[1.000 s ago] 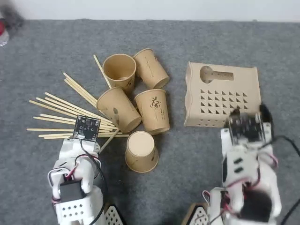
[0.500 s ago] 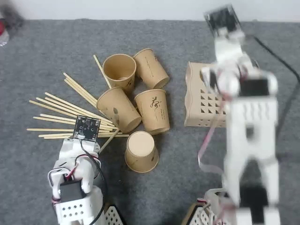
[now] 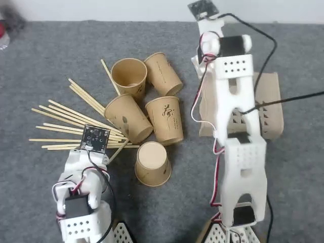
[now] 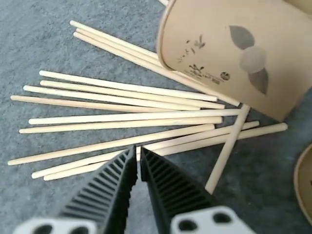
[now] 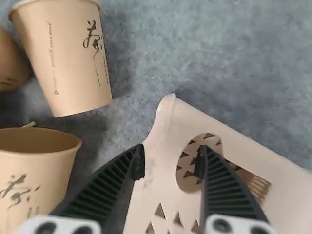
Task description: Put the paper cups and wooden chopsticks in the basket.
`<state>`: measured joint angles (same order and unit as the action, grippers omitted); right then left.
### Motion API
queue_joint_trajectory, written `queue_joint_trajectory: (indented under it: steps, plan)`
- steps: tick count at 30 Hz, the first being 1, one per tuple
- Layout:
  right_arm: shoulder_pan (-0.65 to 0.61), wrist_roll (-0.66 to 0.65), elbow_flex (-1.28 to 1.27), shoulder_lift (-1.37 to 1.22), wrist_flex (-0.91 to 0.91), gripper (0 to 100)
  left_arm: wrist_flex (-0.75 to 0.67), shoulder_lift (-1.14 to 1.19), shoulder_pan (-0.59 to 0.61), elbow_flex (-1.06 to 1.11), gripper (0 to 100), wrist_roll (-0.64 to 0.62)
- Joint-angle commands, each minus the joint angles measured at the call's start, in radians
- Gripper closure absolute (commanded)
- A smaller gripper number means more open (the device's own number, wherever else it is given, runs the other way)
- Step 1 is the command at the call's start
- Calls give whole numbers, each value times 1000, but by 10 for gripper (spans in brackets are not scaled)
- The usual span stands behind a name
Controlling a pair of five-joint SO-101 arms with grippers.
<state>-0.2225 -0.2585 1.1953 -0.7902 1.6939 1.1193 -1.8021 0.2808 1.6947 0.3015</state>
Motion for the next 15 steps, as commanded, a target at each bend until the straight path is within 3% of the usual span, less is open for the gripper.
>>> queue_joint_trajectory:
  steps: [1, 15]
  plan:
    - [21, 9, 135, -96, 13, 822, 2, -14, -9, -12, 987, 9]
    - [35, 8, 270, -289, 82, 834, 2, -14, -12, -12, 987, 9]
